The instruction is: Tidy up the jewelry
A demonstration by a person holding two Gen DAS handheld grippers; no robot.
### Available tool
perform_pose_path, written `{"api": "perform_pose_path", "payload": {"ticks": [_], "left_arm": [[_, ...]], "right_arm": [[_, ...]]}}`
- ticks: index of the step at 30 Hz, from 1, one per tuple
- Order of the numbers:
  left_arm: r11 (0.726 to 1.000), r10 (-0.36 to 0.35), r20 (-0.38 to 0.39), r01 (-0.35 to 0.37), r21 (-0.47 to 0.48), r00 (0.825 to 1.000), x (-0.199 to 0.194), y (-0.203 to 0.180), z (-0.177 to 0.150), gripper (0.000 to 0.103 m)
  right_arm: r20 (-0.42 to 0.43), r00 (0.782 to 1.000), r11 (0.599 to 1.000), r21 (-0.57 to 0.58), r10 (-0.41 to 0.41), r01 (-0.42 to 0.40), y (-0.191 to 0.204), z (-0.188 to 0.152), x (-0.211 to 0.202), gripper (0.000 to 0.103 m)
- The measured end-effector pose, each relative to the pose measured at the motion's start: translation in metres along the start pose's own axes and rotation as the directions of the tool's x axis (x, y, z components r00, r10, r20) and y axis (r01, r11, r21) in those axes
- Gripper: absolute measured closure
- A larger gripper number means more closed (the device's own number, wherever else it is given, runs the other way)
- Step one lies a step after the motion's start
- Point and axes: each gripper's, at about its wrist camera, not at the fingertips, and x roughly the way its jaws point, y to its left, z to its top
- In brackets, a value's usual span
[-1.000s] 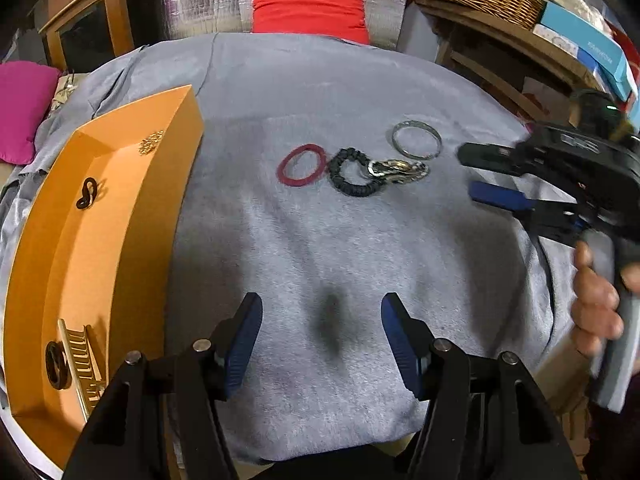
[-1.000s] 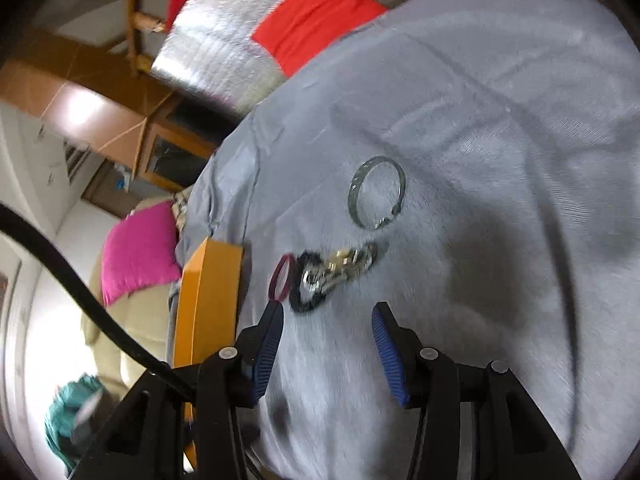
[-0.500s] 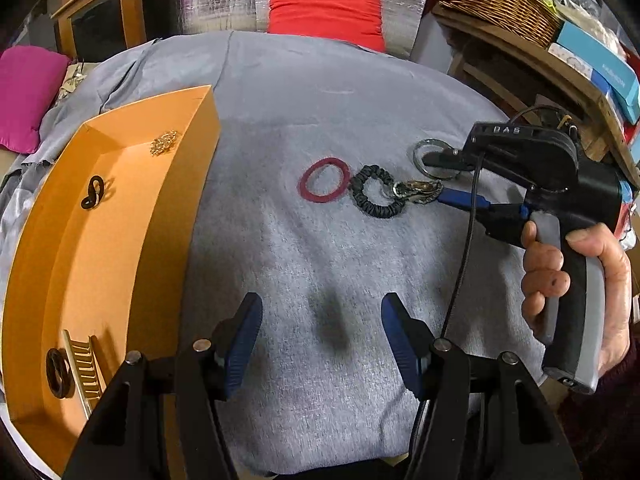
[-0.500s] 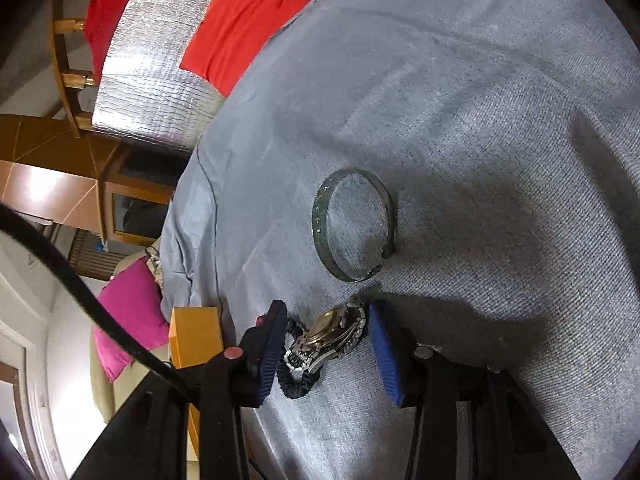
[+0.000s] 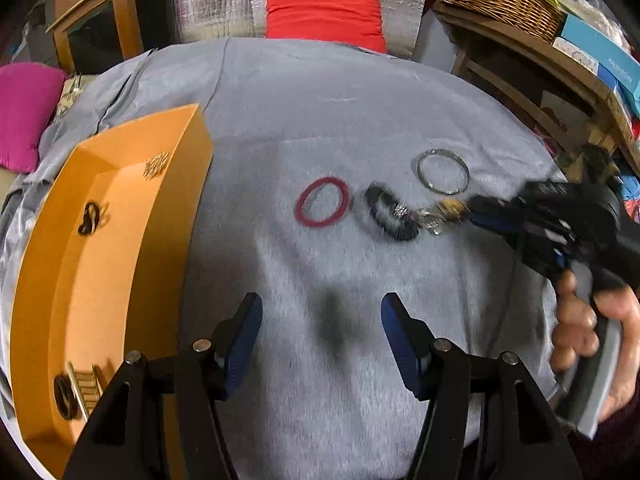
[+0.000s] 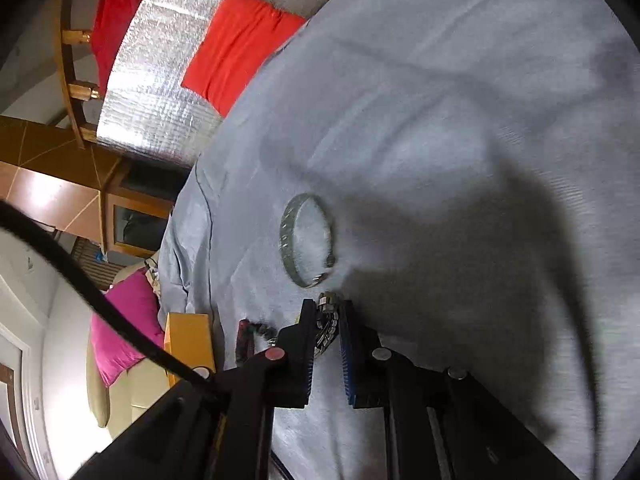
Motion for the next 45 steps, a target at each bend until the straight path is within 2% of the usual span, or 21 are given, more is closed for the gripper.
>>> {"api": "perform_pose_path", "payload": {"ticks": [8,15,18,20,24,26,33,35,45], "left_arm": [[0.996,-0.092,0.004,0.092,-0.006,0.996,0.027,-0.012,0.031,0.040],[0.980,-0.190,-0.041,0.186,-0.070,0.981,0.063,-0.025,0.049,0.040],[0.977,-0.203,-0.040,0.200,-0.075,0.978,0.069,-0.032,0.050,0.043],[0.978,-0.203,-0.047,0.201,-0.053,0.978,0.075,-0.038,0.051,0.062],[0.981,-0.192,-0.047,0.192,-0.012,0.980,0.082,-0.050,0.050,0.072],[0.981,-0.194,-0.041,0.194,-0.003,0.980,0.083,-0.053,0.049,0.081],[0.983,-0.177,-0.031,0.178,0.031,0.984,0.080,-0.061,0.048,0.090],[0.985,-0.165,-0.023,0.166,0.042,0.986,0.073,-0.063,0.046,0.098],[0.993,-0.104,0.035,0.102,0.062,0.994,0.017,-0.059,0.034,0.099]], "right_arm": [[0.039,0.999,0.999,0.040,0.025,-0.027,-0.035,0.011,-0.042,0.090],[0.020,0.999,0.999,0.013,0.043,-0.043,-0.040,0.007,-0.042,0.090],[0.010,0.997,0.997,0.027,0.071,-0.071,-0.042,0.010,-0.039,0.088],[0.005,0.995,0.994,0.048,0.095,-0.095,-0.047,0.013,-0.038,0.088],[0.002,0.993,0.991,0.066,0.115,-0.115,-0.052,0.017,-0.035,0.087],[-0.001,0.991,0.988,0.084,0.130,-0.130,-0.056,0.020,-0.034,0.087],[0.014,0.988,0.985,0.070,0.157,-0.158,-0.057,0.020,-0.031,0.090],[0.022,0.988,0.986,0.062,0.153,-0.154,-0.051,0.019,-0.031,0.090],[0.034,0.983,0.982,0.038,0.181,-0.182,-0.038,-0.012,-0.064,0.090]]}}
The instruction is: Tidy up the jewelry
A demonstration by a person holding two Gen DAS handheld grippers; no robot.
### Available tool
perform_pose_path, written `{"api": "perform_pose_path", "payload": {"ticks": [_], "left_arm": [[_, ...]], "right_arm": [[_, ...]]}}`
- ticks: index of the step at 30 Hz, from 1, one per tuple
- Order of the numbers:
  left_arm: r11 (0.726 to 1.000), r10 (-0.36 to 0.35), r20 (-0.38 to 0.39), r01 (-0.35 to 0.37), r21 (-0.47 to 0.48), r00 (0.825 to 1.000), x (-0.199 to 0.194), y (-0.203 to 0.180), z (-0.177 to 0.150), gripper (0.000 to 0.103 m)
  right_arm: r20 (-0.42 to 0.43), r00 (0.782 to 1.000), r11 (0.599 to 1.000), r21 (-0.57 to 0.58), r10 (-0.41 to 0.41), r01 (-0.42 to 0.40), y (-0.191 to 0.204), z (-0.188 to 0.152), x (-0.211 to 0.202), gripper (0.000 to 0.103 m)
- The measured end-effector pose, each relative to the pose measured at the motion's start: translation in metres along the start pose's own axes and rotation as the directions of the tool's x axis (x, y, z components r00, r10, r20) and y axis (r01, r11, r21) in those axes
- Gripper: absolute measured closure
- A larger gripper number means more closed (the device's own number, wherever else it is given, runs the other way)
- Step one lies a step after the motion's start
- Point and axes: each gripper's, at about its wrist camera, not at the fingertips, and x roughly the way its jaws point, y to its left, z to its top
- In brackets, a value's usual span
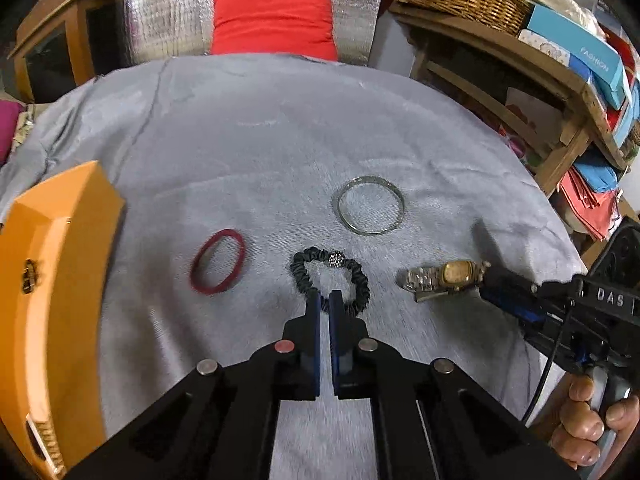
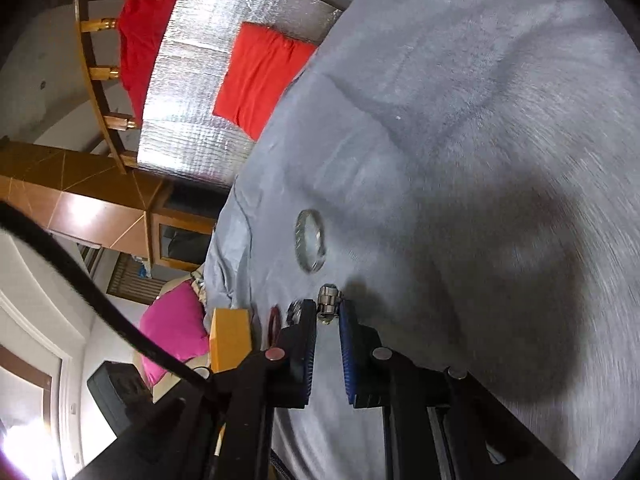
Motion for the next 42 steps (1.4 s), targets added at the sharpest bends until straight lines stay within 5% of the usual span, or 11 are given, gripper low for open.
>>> {"api": "perform_pose_path", "payload": {"ticks": [19,36,42], "left_arm": [[0.996,0.080,0.095,-0.082,0.017,0.992,-0.105,-0.038,-0.034,0.099],[0.997,0.003,0.164,-0.015,0.074,0.986,-0.171,-0.037,-0.063,0.099],[0.997,-0.016,0.228,-0.003,0.082,0.974,-0.202,-0.009,-0.065,0.099]], "right_arm": [[0.002,0.999,0.995,-0.088,-0.036,0.036,0.031,-0.059,-0.086,0.091],[0.041,0.995,0.994,-0.062,-0.093,0.095,0.052,-0.068,-0.095,0.091],[0.039,0.996,0.992,-0.095,-0.080,0.083,0.071,-0.066,-0.093,0.091]]}}
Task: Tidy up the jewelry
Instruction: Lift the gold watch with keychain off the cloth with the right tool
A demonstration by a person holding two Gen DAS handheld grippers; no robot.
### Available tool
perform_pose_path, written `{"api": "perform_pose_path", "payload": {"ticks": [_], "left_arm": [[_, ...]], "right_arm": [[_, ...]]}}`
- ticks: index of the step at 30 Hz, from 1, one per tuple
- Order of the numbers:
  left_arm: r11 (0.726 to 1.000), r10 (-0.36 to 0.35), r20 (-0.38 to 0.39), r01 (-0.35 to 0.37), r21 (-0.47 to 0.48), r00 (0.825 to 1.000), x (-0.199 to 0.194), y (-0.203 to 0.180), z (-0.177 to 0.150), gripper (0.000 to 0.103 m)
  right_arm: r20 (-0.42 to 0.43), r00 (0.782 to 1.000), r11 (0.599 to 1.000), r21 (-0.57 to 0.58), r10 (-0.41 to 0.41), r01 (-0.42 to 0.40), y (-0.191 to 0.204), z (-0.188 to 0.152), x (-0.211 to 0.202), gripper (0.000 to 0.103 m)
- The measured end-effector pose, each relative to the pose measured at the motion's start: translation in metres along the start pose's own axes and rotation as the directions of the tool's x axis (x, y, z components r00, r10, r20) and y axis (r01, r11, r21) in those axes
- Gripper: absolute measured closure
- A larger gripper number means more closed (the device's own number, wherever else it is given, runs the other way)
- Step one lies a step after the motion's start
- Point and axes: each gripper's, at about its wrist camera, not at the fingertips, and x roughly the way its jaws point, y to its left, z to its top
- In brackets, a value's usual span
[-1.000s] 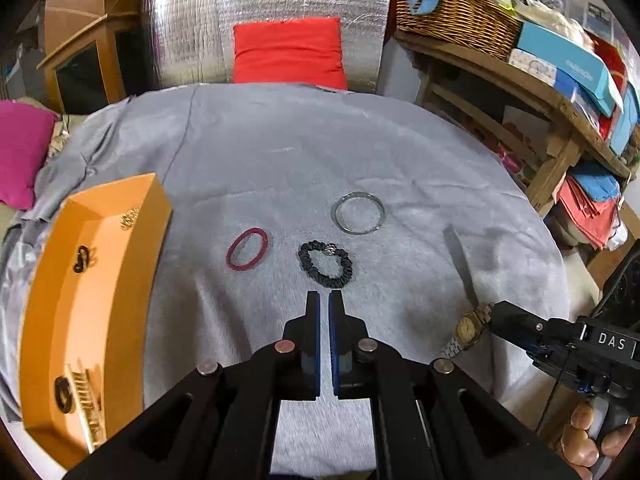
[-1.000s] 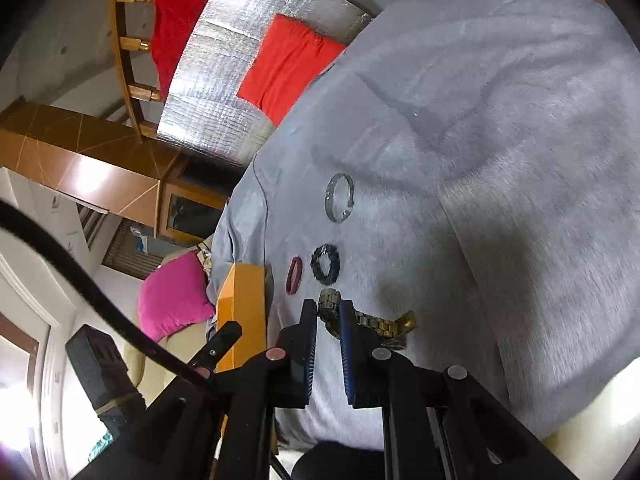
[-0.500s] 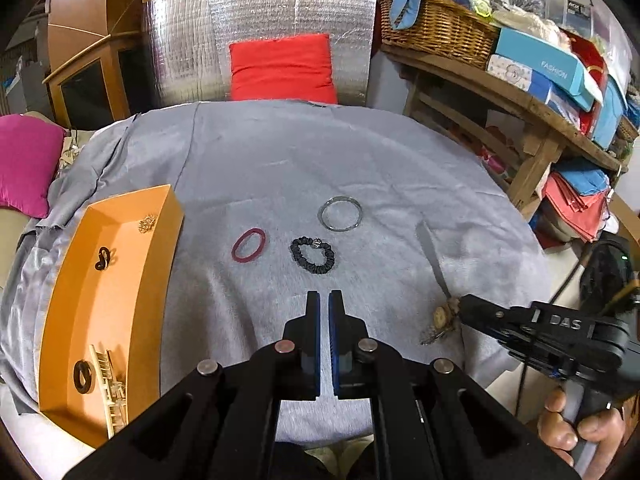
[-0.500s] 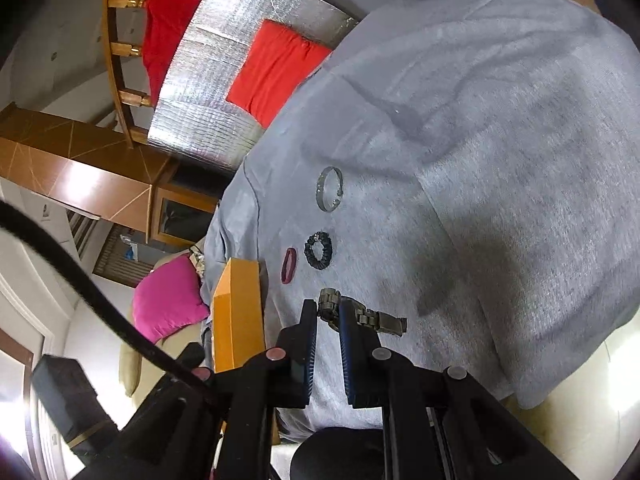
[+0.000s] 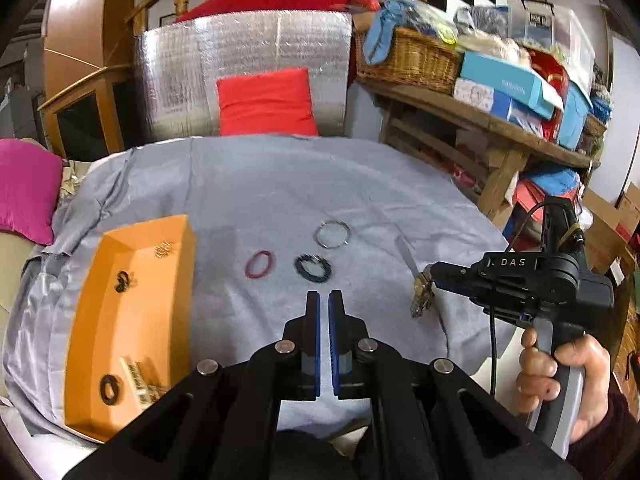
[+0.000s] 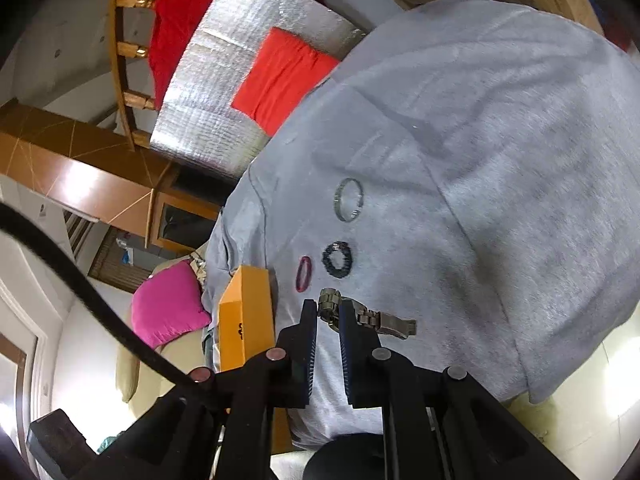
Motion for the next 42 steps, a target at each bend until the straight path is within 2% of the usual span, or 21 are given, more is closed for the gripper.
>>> {"api": "perform_pose_path", "payload": {"ticks": [10,14,21,29,33,36,42], "left_arm": [[0.995,0.000,0.016,0.002,-0.104,1.000,-0.010,0.075,-0.013,0.099],[0.993,-0.007,0.021,0.009,-0.118,1.000,-0.013,0.098,-0.020,0.099],[0.994,-0.034,0.055,0.039,-0.103,0.998,-0.031,0.133,-0.032,0.099],[0.996,-0.005,0.064,0.011,-0.090,0.998,-0.043,0.162,-0.042,0.099],[0.997,0.008,0.050,-0.005,-0.074,0.999,-0.031,0.158,-0.039,0.099],[0.998,-0.028,0.046,0.030,-0.056,0.999,-0.016,0.146,-0.030,0.099],[0.996,-0.091,0.091,0.093,-0.014,0.992,-0.005,0.125,-0.012,0.099]], "right_arm": [[-0.039,0.999,0.999,-0.024,0.028,-0.029,0.023,0.013,0.012,0.091],[-0.060,0.997,0.998,-0.020,0.050,-0.052,0.035,0.019,0.015,0.091],[-0.112,0.991,0.991,-0.103,0.075,-0.087,0.084,0.014,0.035,0.091],[-0.207,0.972,0.967,-0.206,0.110,-0.153,0.144,-0.010,0.079,0.091],[-0.204,0.971,0.961,-0.220,0.120,-0.166,0.148,-0.010,0.082,0.091],[-0.182,0.976,0.967,-0.201,0.119,-0.156,0.140,-0.001,0.081,0.091],[-0.147,0.984,0.974,-0.186,0.099,-0.126,0.119,0.019,0.074,0.091]]}}
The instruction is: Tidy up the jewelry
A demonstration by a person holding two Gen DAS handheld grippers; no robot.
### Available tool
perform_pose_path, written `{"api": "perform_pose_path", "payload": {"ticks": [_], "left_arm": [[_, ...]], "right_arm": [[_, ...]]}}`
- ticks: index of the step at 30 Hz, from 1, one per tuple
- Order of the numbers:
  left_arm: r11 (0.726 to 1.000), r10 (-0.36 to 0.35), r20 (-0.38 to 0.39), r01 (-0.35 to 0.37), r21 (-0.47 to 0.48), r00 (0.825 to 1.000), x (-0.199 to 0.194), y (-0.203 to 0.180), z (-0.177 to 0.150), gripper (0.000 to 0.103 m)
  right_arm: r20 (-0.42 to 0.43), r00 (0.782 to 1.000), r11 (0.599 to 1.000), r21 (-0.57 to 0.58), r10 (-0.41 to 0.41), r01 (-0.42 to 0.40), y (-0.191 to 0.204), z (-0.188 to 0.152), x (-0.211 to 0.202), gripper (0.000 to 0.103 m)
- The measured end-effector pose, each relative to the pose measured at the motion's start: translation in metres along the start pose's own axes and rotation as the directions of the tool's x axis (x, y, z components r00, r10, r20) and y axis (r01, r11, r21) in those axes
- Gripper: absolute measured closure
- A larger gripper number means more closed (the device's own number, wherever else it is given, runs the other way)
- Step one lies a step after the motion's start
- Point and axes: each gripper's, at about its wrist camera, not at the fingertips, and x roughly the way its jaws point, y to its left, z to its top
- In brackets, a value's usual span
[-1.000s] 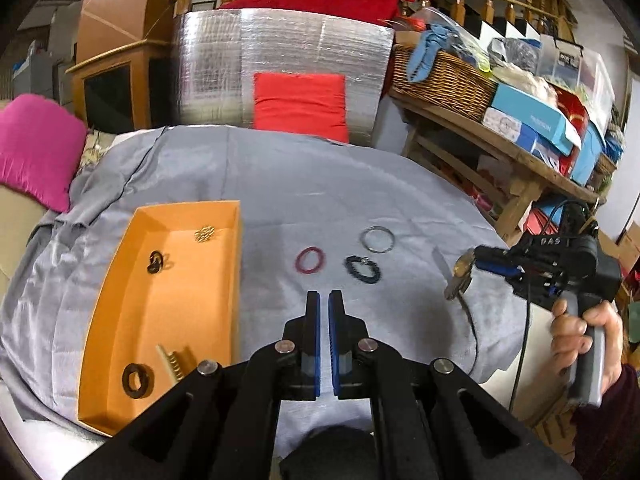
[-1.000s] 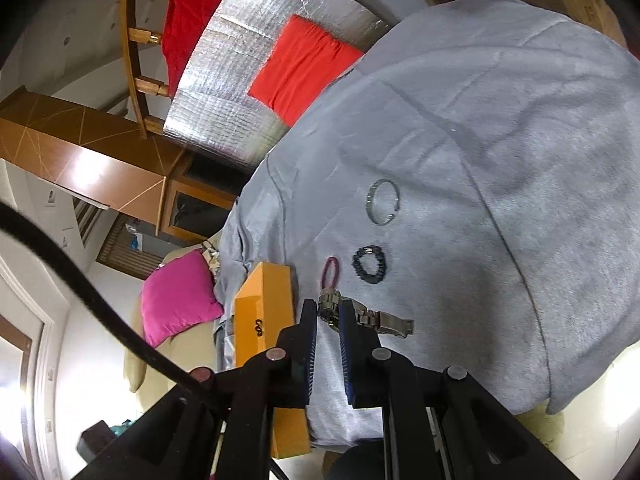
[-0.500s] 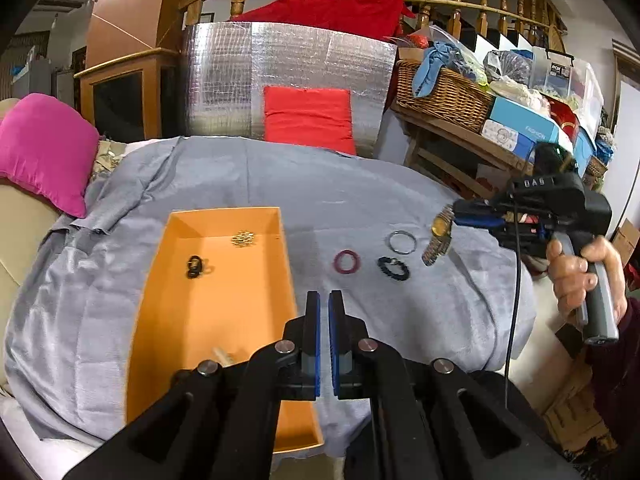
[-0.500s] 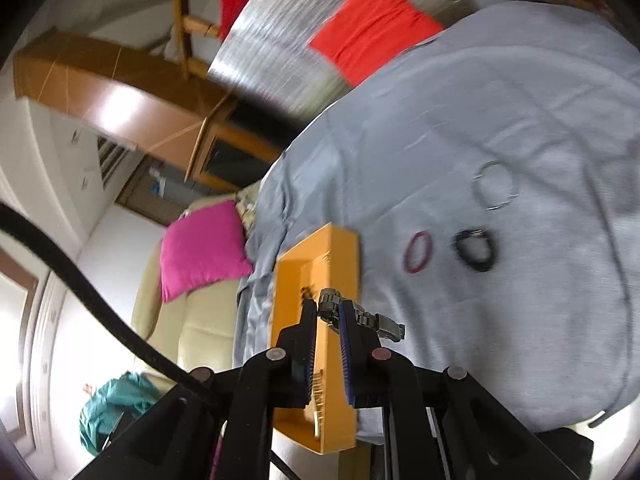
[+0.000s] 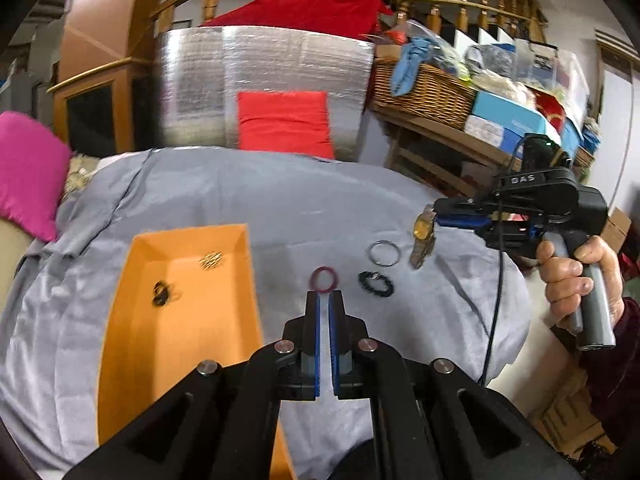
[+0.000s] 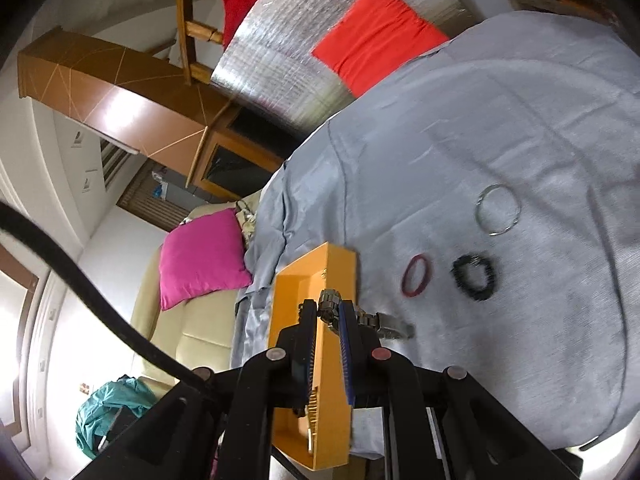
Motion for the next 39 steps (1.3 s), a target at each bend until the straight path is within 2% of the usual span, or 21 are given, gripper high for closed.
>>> {"api": "perform_pose_path", "payload": {"ticks": [5,7,9,11,13,17,23,27,30,31,32,33,34,36,39], "left_arm": [[0.998,-0.005,-0.034,0.007,0.057,0.999,0.031,-0.022,0.013,0.099],[0.998,-0.017,-0.073,0.021,0.067,0.997,0.053,-0.029,0.016,0.098],[0.997,-0.045,-0.141,0.053,0.054,0.989,0.080,-0.035,0.018,0.087],[0.997,-0.063,-0.195,0.072,0.039,0.979,0.108,-0.041,0.018,0.057],[0.997,-0.060,-0.228,0.069,0.033,0.972,0.135,-0.051,0.018,0.050],[0.997,-0.071,-0.300,0.076,0.006,0.951,0.193,-0.074,0.017,0.049],[0.999,-0.021,-0.370,0.006,-0.042,0.929,0.260,-0.083,0.018,0.049],[0.999,-0.013,-0.432,-0.006,-0.043,0.902,0.289,-0.093,0.008,0.049],[1.000,-0.009,-0.407,0.008,-0.006,0.913,0.286,-0.102,0.003,0.049],[1.000,-0.021,-0.421,0.016,-0.015,0.907,0.286,-0.102,0.000,0.053],[1.000,-0.010,-0.428,0.003,-0.017,0.904,0.285,-0.101,-0.001,0.068],[1.000,0.013,-0.422,-0.015,-0.001,0.906,0.283,-0.100,-0.002,0.076],[1.000,0.008,-0.420,-0.009,0.001,0.907,0.281,-0.099,-0.001,0.093],[1.000,-0.011,-0.418,0.001,-0.023,0.908,0.276,-0.095,0.000,0.095],[1.000,-0.001,-0.377,-0.006,-0.017,0.926,0.256,-0.093,0.004,0.095]], "right_arm": [[0.029,1.000,0.999,0.049,-0.005,0.004,-0.034,0.011,-0.013,0.091],[0.035,0.999,0.997,0.078,-0.012,0.009,-0.051,0.014,-0.016,0.091],[0.040,0.999,0.994,0.105,-0.021,0.017,-0.069,0.016,-0.018,0.091],[0.044,0.999,0.991,0.135,-0.025,0.019,-0.085,0.018,-0.021,0.091],[0.046,0.998,0.985,0.168,-0.034,0.026,-0.107,0.020,-0.024,0.091],[0.042,0.998,0.978,0.203,-0.047,0.038,-0.135,0.023,-0.027,0.091],[0.042,0.998,0.972,0.233,-0.041,0.030,-0.163,0.029,-0.031,0.091],[0.032,0.999,0.969,0.246,-0.033,0.024,-0.176,0.029,-0.028,0.091],[0.014,1.000,0.967,0.253,-0.025,0.021,-0.181,0.028,-0.020,0.091],[0.010,1.000,0.967,0.254,-0.022,0.019,-0.182,0.028,-0.018,0.091],[0.007,1.000,0.967,0.254,-0.019,0.017,-0.182,0.028,-0.016,0.091],[0.004,1.000,0.968,0.250,-0.016,0.015,-0.181,0.028,-0.014,0.091],[0.003,1.000,0.969,0.247,-0.015,0.014,-0.181,0.028,-0.013,0.091],[0.001,1.000,0.971,0.237,-0.014,0.013,-0.177,0.027,-0.012,0.091],[0.005,1.000,0.975,0.221,-0.017,0.015,-0.169,0.028,-0.012,0.091]]}}
